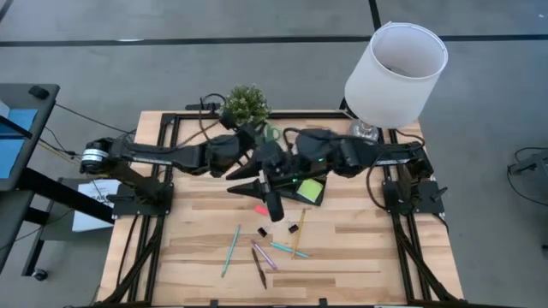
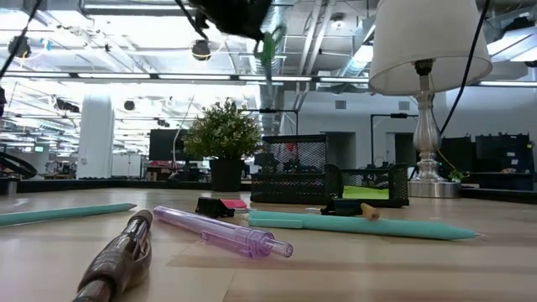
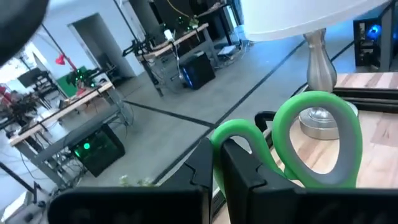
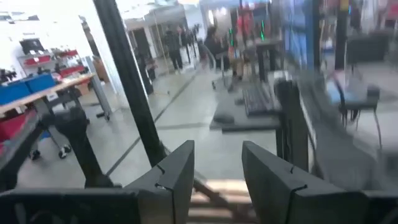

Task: Pick and place office supplies into organizer
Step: Put the green scissors on the black desk organizer

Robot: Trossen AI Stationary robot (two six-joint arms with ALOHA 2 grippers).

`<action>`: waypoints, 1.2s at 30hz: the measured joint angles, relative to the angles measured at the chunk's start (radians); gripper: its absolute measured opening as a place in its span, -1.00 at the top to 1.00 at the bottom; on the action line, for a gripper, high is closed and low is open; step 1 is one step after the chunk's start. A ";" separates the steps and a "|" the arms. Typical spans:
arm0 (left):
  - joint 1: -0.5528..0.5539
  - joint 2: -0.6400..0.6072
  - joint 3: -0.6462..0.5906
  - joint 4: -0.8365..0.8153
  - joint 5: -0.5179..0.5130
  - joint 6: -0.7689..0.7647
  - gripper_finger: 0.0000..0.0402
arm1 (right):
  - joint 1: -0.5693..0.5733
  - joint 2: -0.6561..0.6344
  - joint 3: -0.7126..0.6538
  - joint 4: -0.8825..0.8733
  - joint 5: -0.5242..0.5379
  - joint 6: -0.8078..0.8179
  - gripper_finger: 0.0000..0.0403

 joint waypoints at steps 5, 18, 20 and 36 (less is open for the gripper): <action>0.000 0.112 -0.002 0.120 0.003 0.078 1.00 | 0.064 -0.002 0.131 0.003 -0.005 -0.156 0.37; 0.044 0.200 0.000 0.333 0.008 0.229 1.00 | 0.171 -0.051 0.134 -0.019 0.005 -0.207 0.37; 0.051 0.200 0.000 0.320 0.017 0.220 1.00 | 0.169 -0.050 0.134 -0.022 0.007 -0.207 0.37; 0.039 0.346 0.000 0.313 0.079 0.229 0.89 | 0.169 -0.050 0.133 -0.060 0.007 -0.199 0.37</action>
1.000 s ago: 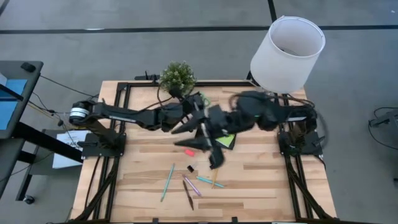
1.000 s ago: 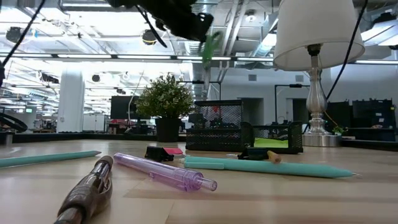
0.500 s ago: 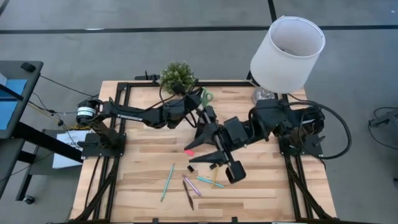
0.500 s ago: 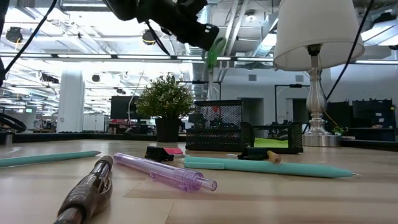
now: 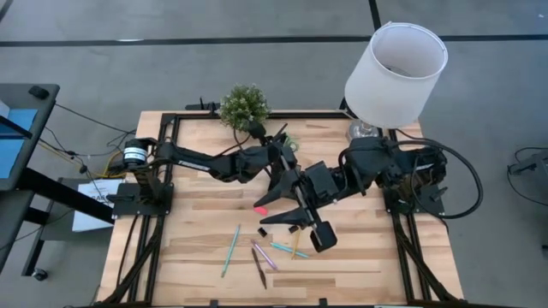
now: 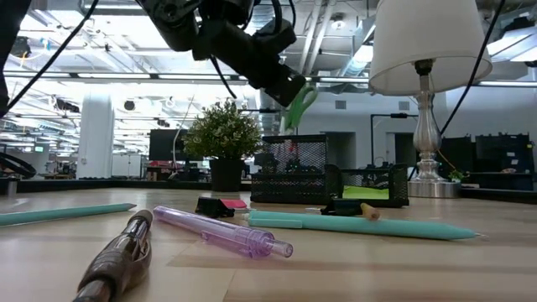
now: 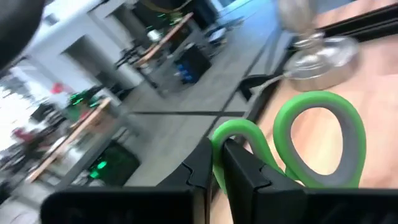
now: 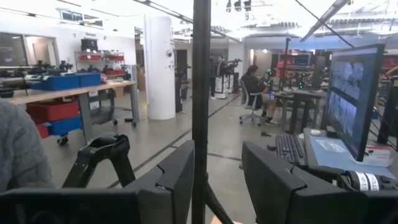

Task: Pick and place office supplies into organizer
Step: Put the green scissors on the black desk organizer

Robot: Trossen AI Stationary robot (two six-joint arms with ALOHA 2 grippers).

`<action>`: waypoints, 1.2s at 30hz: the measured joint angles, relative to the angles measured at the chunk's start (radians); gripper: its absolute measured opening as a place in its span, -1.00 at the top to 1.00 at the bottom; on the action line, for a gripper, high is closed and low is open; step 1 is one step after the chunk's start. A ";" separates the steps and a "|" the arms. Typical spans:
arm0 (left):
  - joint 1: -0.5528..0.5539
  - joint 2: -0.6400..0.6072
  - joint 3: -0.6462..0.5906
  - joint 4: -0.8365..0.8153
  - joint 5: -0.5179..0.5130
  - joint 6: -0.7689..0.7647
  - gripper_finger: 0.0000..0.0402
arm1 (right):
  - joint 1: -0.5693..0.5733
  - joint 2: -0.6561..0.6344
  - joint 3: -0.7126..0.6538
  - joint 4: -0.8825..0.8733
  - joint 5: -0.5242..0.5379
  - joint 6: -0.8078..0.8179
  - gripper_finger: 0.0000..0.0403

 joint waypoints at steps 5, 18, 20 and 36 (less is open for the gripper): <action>-0.003 0.000 0.000 -0.015 0.028 0.030 0.74 | 0.000 0.000 0.000 -0.009 0.000 0.000 0.37; -0.037 0.000 0.000 -0.078 0.029 0.002 0.60 | 0.000 0.000 0.000 -0.039 -0.004 0.000 0.37; -0.049 0.000 0.000 -0.099 0.030 -0.009 0.58 | 0.000 0.000 0.000 -0.040 -0.004 0.001 0.37; -0.216 -0.162 0.002 -0.262 0.040 -0.036 0.48 | 0.057 -0.008 0.000 -0.160 0.006 0.023 0.37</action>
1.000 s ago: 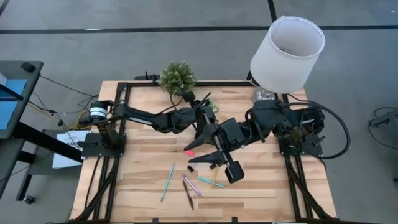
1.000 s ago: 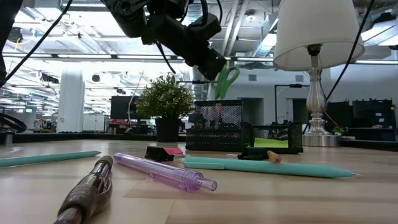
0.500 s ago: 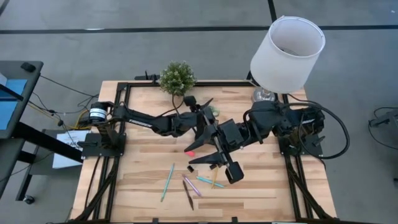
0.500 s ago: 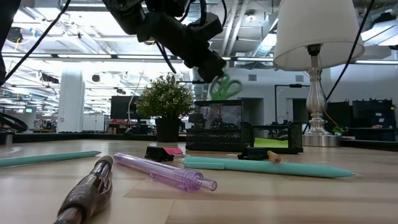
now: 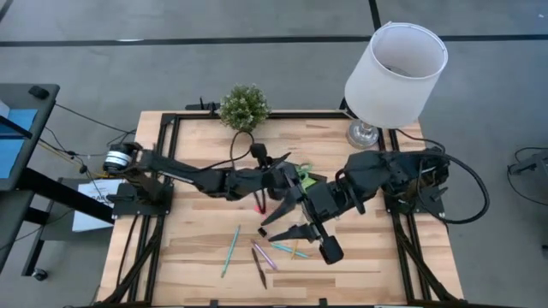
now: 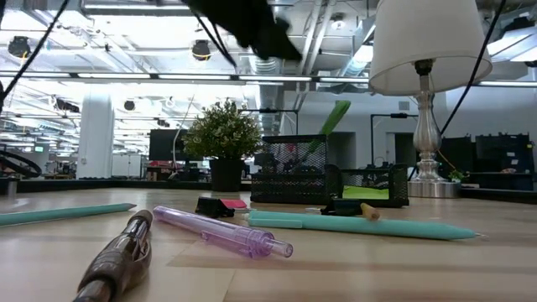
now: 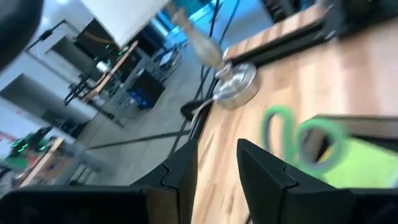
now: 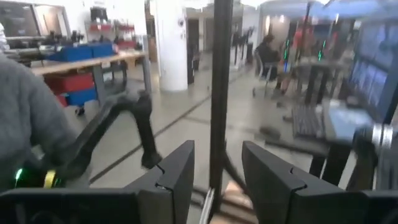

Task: Pick and place office supplies into organizer
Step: Put the green scissors on the black desk organizer, then put the yellow pencil on the black desk organizer

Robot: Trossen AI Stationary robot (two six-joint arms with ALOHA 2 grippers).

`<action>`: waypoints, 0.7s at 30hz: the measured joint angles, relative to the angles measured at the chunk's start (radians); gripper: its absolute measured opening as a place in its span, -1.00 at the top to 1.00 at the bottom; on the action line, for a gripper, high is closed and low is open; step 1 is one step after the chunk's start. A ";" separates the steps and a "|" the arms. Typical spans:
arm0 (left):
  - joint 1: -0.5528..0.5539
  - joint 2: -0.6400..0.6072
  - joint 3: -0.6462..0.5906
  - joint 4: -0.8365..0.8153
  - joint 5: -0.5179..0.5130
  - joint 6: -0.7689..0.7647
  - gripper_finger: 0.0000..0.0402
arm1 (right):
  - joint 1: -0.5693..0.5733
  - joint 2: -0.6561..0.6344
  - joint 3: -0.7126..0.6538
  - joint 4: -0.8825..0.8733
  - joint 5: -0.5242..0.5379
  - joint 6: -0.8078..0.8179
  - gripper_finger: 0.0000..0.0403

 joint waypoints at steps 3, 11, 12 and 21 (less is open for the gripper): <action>-0.044 -0.080 0.001 -0.114 0.063 -0.122 0.48 | 0.003 -0.020 0.000 -0.100 0.096 0.099 0.37; -0.131 -0.180 0.001 -0.431 0.225 -0.682 0.48 | 0.003 -0.091 0.001 -0.514 0.368 0.374 0.37; -0.140 -0.180 0.000 -0.460 0.239 -0.755 0.48 | 0.003 -0.091 0.001 -0.575 0.384 0.403 0.37; -0.181 -0.129 0.000 -0.479 0.561 -1.057 0.48 | -0.033 -0.085 0.000 -0.908 0.546 0.579 0.37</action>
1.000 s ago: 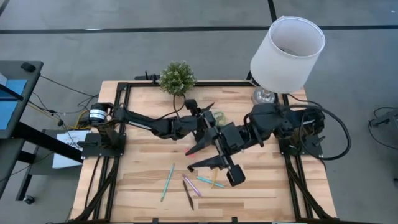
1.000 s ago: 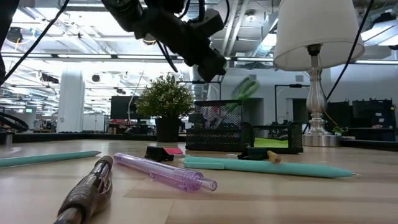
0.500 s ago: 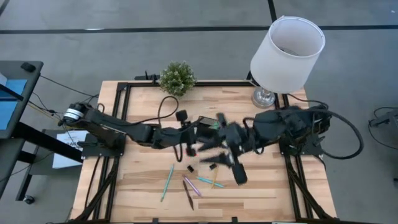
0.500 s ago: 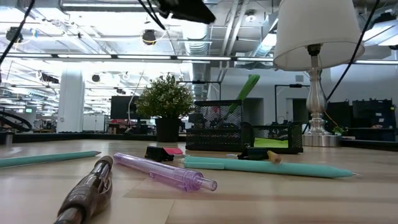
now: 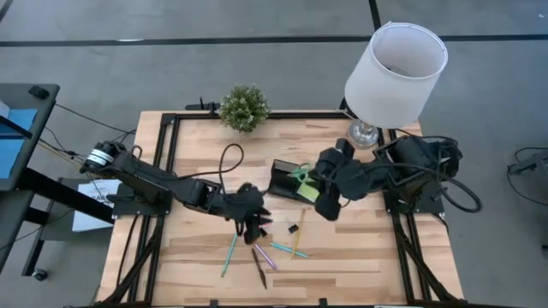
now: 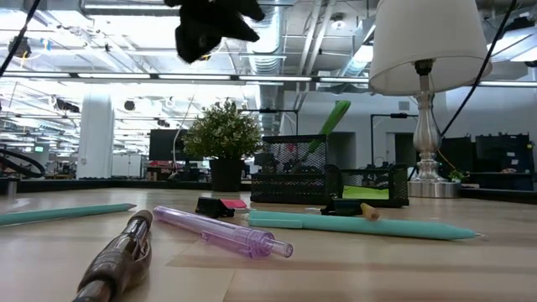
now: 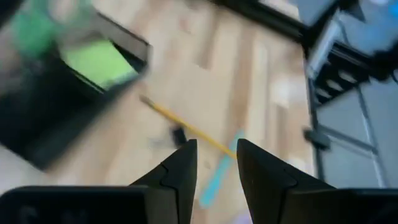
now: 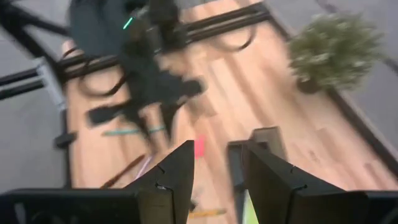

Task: Pick and place office supplies into organizer
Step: Put the yellow pencil on the black desk organizer

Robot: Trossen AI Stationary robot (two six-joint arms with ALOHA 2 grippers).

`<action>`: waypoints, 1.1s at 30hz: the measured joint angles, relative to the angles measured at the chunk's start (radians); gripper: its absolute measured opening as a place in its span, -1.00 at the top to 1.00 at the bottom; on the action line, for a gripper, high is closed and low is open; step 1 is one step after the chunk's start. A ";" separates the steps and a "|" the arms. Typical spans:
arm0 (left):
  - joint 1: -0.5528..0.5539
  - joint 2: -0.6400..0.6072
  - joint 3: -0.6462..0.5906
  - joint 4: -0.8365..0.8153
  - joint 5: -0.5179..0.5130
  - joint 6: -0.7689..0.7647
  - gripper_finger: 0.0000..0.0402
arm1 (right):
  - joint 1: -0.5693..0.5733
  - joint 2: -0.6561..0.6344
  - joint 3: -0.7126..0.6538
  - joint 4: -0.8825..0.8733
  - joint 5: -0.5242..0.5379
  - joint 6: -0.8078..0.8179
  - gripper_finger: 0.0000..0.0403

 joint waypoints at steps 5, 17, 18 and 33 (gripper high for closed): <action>-0.002 0.100 0.035 0.068 0.193 -0.083 0.48 | -0.044 0.000 0.000 0.005 0.022 -0.062 0.37; 0.034 0.395 0.300 -0.014 0.290 -0.128 0.48 | -0.175 0.000 0.000 -0.017 0.101 -0.115 0.37; 0.033 0.421 0.330 -0.022 0.286 -0.129 0.48 | -0.180 0.000 0.000 -0.028 0.101 -0.115 0.37; 0.027 0.670 0.565 -0.256 0.270 -0.368 0.48 | -0.139 0.001 -0.011 -0.100 0.100 -0.146 0.37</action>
